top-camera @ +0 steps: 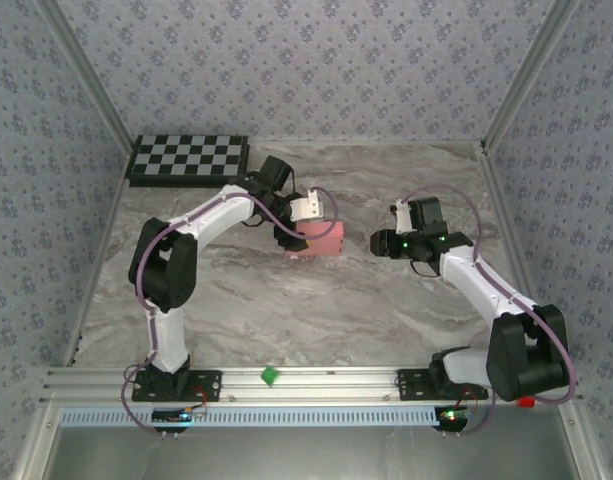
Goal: Fold the paper box
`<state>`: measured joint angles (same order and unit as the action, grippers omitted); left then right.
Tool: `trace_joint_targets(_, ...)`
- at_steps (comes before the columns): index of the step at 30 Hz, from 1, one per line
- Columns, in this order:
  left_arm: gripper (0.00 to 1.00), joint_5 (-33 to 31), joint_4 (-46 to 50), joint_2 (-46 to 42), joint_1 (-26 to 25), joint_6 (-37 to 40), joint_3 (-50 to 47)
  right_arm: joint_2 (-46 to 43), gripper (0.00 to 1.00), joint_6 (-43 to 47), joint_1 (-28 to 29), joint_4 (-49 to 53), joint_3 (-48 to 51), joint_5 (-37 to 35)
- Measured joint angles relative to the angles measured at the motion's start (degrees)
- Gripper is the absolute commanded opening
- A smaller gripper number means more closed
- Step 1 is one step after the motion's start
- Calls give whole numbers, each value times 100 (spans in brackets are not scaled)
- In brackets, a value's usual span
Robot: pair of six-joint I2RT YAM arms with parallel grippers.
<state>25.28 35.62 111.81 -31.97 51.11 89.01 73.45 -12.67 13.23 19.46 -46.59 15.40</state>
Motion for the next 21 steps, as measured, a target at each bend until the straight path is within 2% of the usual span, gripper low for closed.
trace_joint_targets(17, 69, -223, -289, 127, -142, -125, -2, -20, 53, 0, -81, 0, 142, 0)
trace_joint_targets(21, 61, -238, -291, 157, -155, -173, -2, -20, 53, -2, -109, 0, 157, 0)
